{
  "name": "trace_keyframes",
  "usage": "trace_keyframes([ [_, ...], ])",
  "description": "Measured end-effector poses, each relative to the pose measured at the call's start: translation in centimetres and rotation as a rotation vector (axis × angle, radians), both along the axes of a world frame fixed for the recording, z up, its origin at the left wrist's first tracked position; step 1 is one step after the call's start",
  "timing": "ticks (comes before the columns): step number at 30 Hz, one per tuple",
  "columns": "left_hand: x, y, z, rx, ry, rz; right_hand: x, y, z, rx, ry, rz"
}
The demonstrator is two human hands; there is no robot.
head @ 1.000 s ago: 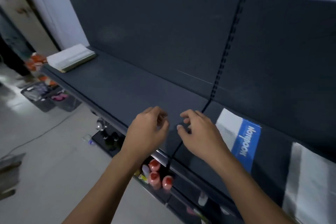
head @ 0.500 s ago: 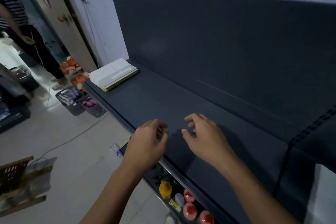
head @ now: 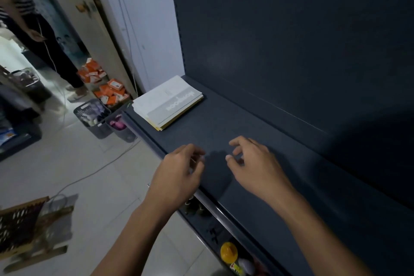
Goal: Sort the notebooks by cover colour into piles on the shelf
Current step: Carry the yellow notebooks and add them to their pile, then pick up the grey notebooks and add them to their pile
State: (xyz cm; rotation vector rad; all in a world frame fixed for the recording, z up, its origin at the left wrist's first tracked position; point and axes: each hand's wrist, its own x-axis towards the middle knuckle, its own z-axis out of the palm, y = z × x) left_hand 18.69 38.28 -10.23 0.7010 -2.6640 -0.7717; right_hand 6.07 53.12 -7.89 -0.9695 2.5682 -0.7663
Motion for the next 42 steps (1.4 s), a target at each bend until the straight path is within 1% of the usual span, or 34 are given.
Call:
trace_keyframes([
  [3, 0.8, -4.5, -0.2, 0.008, 0.006, -0.003, 0.7, -4.3, -0.1, 0.005, 0.013, -0.011],
  [8, 2.0, -12.3, -0.8, 0.024, -0.003, -0.05, 2.7, -11.4, -0.5, -0.011, 0.031, -0.09],
  [11, 2.3, -16.3, -1.1, 0.036, -0.007, -0.089, 3.7, -14.8, -0.9, -0.015, 0.009, -0.139],
  [15, 1.4, -20.6, -1.7, 0.051, -0.04, -0.156, 4.0, -18.3, -1.3, 0.03, -0.046, -0.217],
  [18, -0.4, -23.3, -1.7, 0.056, -0.071, -0.244, 3.1, -20.8, -1.5, 0.016, -0.055, -0.293],
  [20, -2.3, -25.3, -1.8, 0.071, -0.061, -0.28, 2.0, -22.6, -1.6, 0.012, -0.043, -0.325],
  [28, -9.3, -32.4, -1.1, 0.058, -0.042, -0.352, -3.3, -29.2, -1.7, 0.006, -0.038, -0.43],
  [31, -11.5, -34.6, -1.1, 0.086, -0.03, -0.371, -4.5, -30.6, -1.3, 0.007, -0.044, -0.474],
  [33, -12.4, -35.6, -1.0, 0.077, -0.018, -0.373, -4.7, -31.1, -1.3, 0.028, -0.041, -0.525],
  [36, -13.8, -36.7, -1.6, 0.056, -0.021, -0.361, -4.7, -31.8, -1.8, 0.115, -0.036, -0.657],
  [38, -14.7, -37.4, -2.4, 0.058, -0.065, -0.359, -4.3, -32.4, -2.6, 0.19, -0.088, -0.737],
  [42, -15.8, -38.3, -3.6, 0.064, -0.102, -0.442, -3.3, -34.6, -3.8, 0.286, -0.212, -0.87],
])
